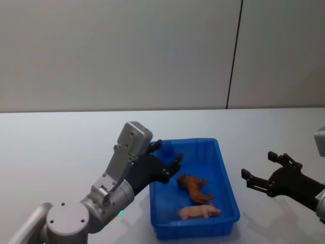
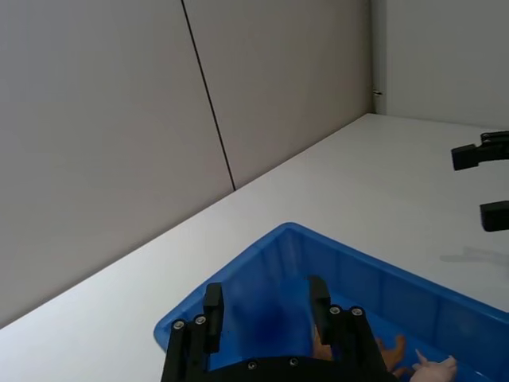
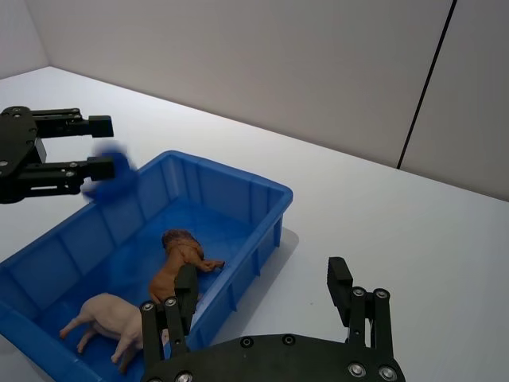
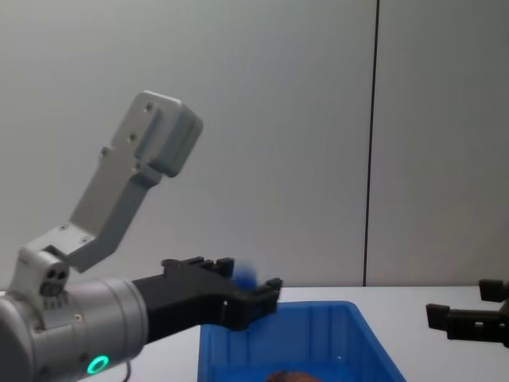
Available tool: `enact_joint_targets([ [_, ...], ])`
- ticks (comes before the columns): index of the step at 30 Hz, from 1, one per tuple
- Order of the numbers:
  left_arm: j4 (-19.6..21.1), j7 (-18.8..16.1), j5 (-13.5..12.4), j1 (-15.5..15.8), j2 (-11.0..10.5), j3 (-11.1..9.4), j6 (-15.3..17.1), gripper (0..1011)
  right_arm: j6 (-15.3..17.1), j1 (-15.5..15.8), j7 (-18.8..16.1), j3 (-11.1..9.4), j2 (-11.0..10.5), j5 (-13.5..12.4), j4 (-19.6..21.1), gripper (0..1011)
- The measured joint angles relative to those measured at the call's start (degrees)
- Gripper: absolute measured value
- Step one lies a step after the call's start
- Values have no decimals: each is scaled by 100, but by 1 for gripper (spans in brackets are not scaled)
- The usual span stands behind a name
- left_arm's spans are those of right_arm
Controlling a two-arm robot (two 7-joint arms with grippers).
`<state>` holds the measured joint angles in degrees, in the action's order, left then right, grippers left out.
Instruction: Pick up the two dolls from the table and place them into the box.
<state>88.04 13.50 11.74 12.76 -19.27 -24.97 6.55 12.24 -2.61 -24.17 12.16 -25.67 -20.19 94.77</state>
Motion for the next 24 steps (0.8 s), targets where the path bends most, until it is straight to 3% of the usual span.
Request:
enact_joint_targets([
  [7,-9,86,-40,38,67,-33,-65,866,0,0,0,0,0,0,0,1001],
  [13,60,104,-56,34,32,-6,-176,1001,0,0,0,0,0,0,0,1001],
  [24,230,34,-33,-27,-91,98,-332,1001,0,0,0,0,0,0,0,1001],
])
